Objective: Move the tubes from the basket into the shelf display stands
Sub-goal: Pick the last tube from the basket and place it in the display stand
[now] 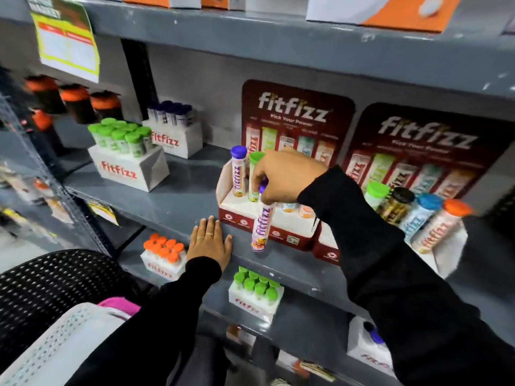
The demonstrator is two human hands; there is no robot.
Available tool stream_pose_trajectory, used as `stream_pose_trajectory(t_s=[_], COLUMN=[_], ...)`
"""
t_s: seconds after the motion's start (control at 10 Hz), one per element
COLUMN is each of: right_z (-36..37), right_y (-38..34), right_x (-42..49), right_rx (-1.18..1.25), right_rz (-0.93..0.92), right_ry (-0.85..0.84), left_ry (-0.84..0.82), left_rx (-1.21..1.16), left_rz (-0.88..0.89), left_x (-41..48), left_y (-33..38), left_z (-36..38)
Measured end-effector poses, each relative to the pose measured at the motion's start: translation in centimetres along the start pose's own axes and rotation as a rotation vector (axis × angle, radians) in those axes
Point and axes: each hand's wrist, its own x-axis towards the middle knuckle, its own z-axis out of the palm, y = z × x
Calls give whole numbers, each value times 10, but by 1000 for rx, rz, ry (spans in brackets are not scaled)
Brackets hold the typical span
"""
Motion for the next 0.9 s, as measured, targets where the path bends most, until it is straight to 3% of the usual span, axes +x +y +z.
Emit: stream_pose_trajectory(t_s=[0.2,0.7,0.9], right_z=[-1,-33,-15], right_y=[1,81,104], right_x=[-3,-42,-31], right_rx=[92,170,62], right_rz=[-10,434,588], right_ry=[-62,201,258], left_ry=[-20,-56,-50], left_rx=[26,64,78], left_rz=[-41,0,-11], left_x=[-3,-6,-7], left_y=[-12,3,4], left_z=[1,-7,-8])
